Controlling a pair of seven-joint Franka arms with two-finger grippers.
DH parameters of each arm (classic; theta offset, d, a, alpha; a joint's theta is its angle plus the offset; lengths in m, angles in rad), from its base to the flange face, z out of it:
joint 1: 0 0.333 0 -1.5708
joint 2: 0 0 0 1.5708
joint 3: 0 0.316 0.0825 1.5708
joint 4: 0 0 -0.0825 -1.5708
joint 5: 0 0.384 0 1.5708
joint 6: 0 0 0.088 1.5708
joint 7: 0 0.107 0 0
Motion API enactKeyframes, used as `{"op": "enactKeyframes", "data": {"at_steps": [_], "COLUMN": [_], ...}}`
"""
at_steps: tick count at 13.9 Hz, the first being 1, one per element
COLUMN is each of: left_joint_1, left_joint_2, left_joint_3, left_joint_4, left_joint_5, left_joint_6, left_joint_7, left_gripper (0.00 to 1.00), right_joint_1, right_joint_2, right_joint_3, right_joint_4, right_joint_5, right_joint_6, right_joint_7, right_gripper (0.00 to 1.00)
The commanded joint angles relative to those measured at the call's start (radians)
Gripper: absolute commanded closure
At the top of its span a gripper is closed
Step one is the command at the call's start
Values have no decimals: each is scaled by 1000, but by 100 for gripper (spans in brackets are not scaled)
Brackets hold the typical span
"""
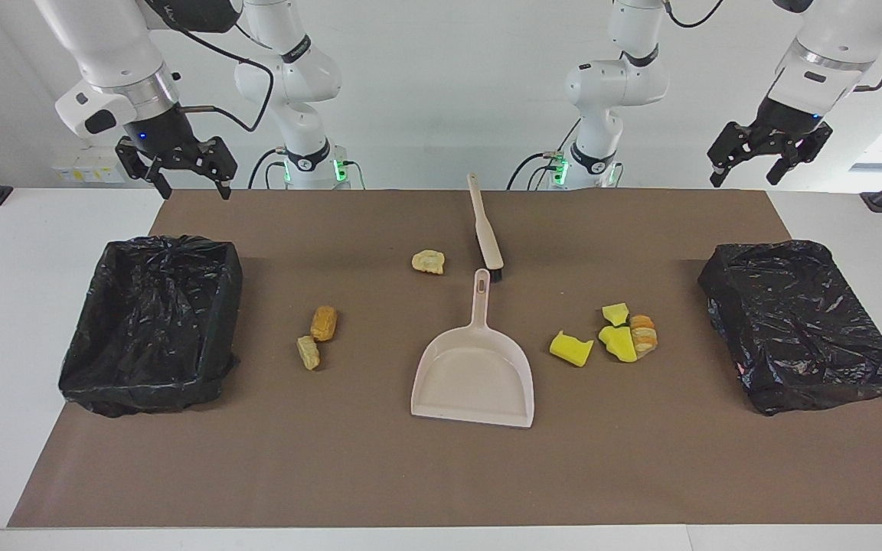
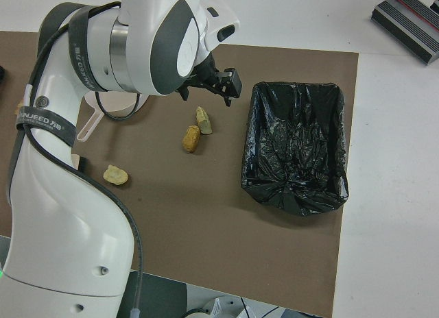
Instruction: Sweep and dump trash in bin
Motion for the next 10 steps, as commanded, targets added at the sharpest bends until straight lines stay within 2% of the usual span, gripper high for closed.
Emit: {"op": "enactKeyframes", "data": {"at_steps": [1, 10], "left_joint_1": [2, 2], "left_joint_2": [-12, -12], "left_joint_3": [0, 0], "left_joint_4": [-8, -8], "left_joint_5": [-3, -3], "left_joint_6": [-9, -9], "left_joint_7": [-5, -5], "left_gripper": [0, 0], "right_joint_1": [4, 9], "right_joint_2": [-20, -35], "right_joint_3": [-5, -5], "right_joint_4": [-20, -41], "right_joint_5": [27, 24], "right_joint_6": [-6, -8], "right_joint_7": [21, 22], "right_gripper": [0, 0]}}
